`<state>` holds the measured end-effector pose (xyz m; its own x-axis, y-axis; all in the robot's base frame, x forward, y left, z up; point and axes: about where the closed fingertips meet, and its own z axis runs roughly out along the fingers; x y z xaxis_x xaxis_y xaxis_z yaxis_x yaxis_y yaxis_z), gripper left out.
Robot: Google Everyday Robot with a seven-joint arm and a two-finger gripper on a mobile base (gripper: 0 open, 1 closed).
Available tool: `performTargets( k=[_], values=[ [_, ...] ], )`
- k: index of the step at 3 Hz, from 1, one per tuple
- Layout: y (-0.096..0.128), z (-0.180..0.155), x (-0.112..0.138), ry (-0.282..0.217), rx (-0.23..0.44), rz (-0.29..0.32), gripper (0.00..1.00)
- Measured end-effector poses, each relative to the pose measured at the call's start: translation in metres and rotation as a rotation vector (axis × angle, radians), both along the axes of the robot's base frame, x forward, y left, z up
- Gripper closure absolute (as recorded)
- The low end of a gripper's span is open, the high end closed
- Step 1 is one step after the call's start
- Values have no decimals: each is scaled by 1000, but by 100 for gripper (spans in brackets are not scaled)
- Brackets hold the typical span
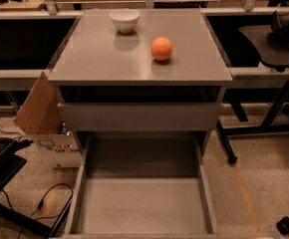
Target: Close middle drawer
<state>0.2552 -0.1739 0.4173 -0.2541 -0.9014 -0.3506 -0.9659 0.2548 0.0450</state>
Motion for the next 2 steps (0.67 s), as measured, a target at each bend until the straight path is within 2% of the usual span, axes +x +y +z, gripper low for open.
performTargets(
  k=[1, 2],
  values=[
    [37, -31, 33, -4, 70, 69, 100],
    [54, -40, 49, -9, 98, 97, 100]
  ],
)
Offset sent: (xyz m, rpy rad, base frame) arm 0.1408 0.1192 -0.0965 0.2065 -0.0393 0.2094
